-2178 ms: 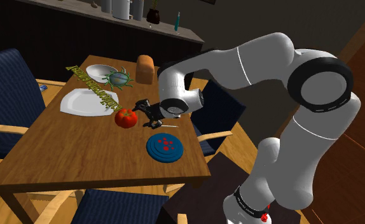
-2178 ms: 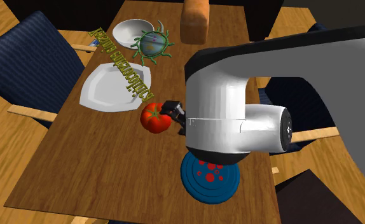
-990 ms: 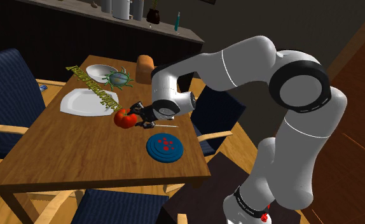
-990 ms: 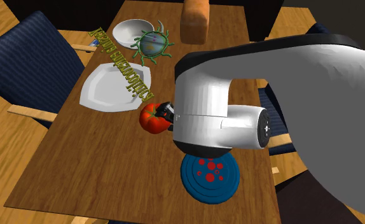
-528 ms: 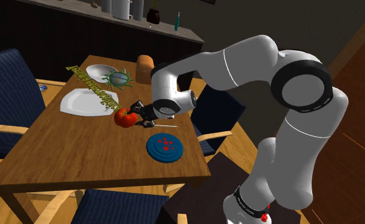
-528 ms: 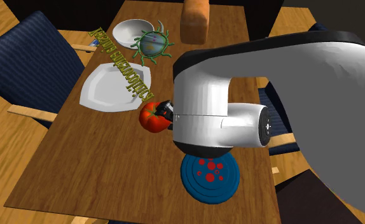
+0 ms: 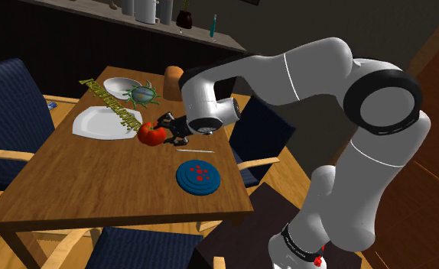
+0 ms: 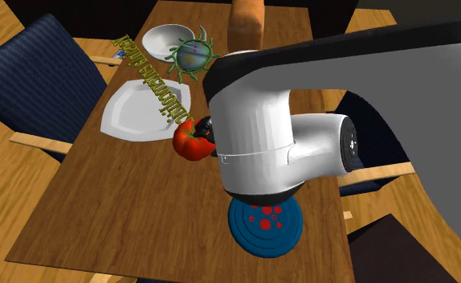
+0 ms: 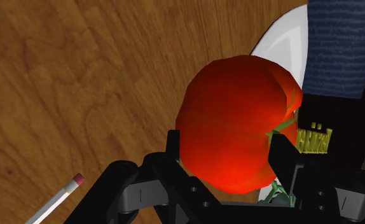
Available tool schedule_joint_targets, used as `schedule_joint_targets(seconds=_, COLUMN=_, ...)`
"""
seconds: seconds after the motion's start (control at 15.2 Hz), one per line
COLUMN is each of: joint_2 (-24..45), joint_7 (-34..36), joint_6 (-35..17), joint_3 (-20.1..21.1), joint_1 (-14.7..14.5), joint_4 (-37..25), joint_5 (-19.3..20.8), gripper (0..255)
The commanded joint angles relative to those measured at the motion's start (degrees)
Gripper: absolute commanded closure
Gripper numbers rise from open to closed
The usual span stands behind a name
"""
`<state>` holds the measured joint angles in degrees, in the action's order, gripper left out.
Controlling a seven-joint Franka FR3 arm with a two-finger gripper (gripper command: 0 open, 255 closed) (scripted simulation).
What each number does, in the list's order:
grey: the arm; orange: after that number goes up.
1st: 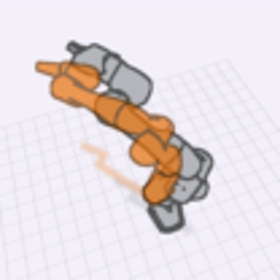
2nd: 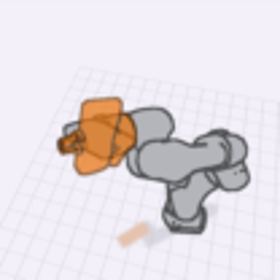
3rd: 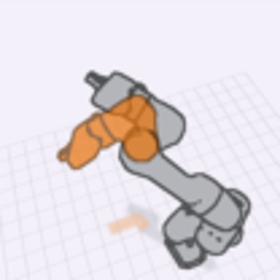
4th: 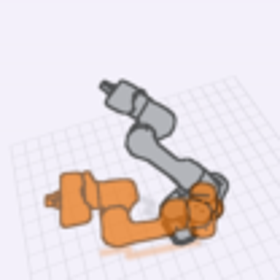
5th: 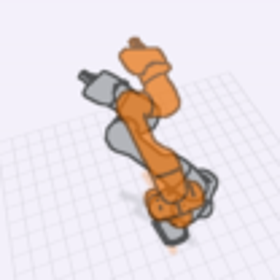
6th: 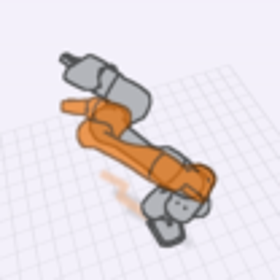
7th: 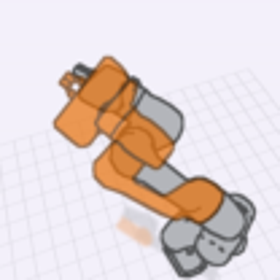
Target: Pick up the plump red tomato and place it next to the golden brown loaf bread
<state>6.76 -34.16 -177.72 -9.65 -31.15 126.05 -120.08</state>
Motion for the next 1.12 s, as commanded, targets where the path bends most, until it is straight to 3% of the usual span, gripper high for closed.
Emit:
schedule_joint_targets(seconds=0.0, joint_2=-1.1, joint_7=5.4, joint_6=-0.7, joint_3=1.1, joint_1=0.7, joint_4=0.6, joint_5=5.4, gripper=255)
schedule_joint_targets(seconds=0.4, joint_2=-5.0, joint_7=24.4, joint_6=-2.1, joint_3=2.9, joint_1=1.3, joint_4=3.8, joint_5=24.1, gripper=255)
schedule_joint_targets(seconds=0.79, joint_2=-9.2, joint_7=47.0, joint_6=-2.2, joint_3=2.9, joint_1=1.6, joint_4=7.9, joint_5=47.2, gripper=255)
schedule_joint_targets(seconds=1.06, joint_2=-11.9, joint_7=61.5, joint_6=-1.3, joint_3=4.1, joint_1=4.0, joint_4=10.1, joint_5=62.6, gripper=255)
